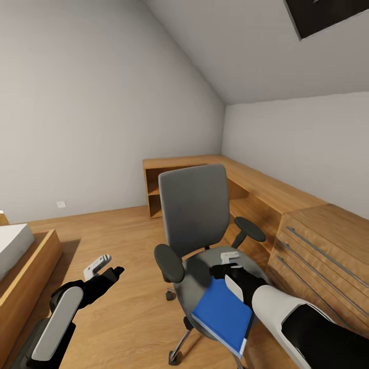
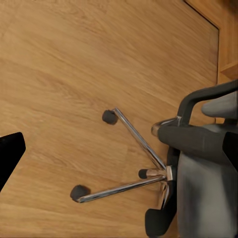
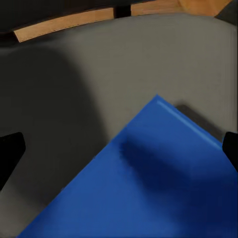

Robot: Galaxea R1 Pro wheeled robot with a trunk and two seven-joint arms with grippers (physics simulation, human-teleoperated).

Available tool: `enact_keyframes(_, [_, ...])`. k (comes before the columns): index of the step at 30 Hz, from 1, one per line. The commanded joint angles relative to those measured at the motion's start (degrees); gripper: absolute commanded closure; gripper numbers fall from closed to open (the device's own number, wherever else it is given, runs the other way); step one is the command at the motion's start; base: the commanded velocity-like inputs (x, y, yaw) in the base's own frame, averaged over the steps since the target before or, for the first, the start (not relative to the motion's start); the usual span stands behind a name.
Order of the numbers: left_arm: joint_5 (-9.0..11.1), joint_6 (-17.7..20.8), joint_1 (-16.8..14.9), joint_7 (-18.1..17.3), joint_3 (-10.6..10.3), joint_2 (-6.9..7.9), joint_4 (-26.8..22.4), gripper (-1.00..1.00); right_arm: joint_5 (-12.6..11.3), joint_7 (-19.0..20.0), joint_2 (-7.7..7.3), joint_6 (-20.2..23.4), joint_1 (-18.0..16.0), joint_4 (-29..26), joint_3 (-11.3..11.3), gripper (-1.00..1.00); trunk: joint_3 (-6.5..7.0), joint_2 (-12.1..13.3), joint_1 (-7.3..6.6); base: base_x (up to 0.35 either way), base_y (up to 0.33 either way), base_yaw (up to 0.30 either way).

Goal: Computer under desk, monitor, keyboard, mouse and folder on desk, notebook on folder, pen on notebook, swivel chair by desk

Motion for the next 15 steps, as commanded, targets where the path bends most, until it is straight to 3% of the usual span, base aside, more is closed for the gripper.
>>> enact_keyframes(1, [0.6, 0.0, 0.0, 0.6, -0.1, 0.04, 0.0, -1.0, -0.4, -0.3, -0.06, 0.2, 0.0, -0.5, 0.4, -1.0, 0.12, 0.4, -0.23, 0.0, 0.0, 0.0])
enact_keyframes(6, [0.4, 0.0, 0.0, 0.6, -0.1, 0.04, 0.0, -1.0, -0.8, -0.3, -1.51, -0.2, 0.0, -5.2, 0.3, -1.0, 1.02, 2.4, -1.33, 0.0, 0.0, 0.0])
enact_keyframes(10, [0.3, -0.1, 0.2, 0.6, -0.1, 0.04, -0.2, -1.0, -2.4, -0.3, -5.77, 0.9, 0.3, -11.9, 0.3, -1.0, 1.74, 4.0, -2.21, 0.0, 0.0, 0.0])
enact_keyframes(12, [0.3, -0.1, 0.2, 0.6, -0.1, 0.03, -0.3, -1.0, -4.4, -0.3, -8.01, 2.5, 1.3, -16.6, 0.3, -1.0, 2.1, 4.8, -2.65, 0.0, 0.0, 0.0])
enact_keyframes(14, [0.3, -0.2, 0.3, 0.6, -0.1, -0.02, -0.4, -1.0, -8.2, -0.5, -11.35, 5.3, 3.7, -23.7, 0.2, -1.0, 2.46, 5.6, -3.09, 0.0, 0.0, 0.0])
enact_keyframes(15, [0.3, -0.2, 0.3, 0.6, -0.2, -0.02, -0.4, -1.0, -9.3, -0.5, -12.26, 6.0, 4.3, -25.6, 0.2, -1.0, 2.64, 6.0, -3.31, 0.0, 0.0, 0.0])
